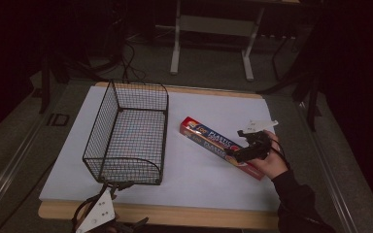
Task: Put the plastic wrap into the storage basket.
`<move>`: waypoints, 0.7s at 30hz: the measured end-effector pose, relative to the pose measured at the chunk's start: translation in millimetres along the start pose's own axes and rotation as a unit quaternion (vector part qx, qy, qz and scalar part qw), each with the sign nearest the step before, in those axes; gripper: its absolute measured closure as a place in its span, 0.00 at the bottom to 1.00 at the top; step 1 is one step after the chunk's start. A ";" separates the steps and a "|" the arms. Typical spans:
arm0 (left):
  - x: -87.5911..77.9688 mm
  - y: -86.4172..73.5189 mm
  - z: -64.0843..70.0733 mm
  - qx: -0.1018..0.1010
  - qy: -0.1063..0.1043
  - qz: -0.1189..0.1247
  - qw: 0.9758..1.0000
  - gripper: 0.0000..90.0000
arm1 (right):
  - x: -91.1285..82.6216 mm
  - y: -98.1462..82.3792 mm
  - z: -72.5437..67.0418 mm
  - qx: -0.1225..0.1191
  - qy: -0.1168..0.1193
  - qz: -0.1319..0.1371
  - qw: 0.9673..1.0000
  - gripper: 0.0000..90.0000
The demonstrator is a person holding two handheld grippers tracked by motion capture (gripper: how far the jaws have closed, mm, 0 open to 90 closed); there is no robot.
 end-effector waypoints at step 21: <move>0.4 -0.3 0.8 0.007 0.002 -0.004 1.000 0.00 | 54.4 10.1 16.5 -0.016 0.015 -0.101 0.995 0.15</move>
Point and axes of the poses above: each handheld gripper's, and its own axes: x roughly forward along the jaws, y roughly out of its top, z roughly to its right, the point moved 2 cm from there along x, roughly forward along the jaws, and after that the axes turned 6 degrees about x, right-handed, at the moved point
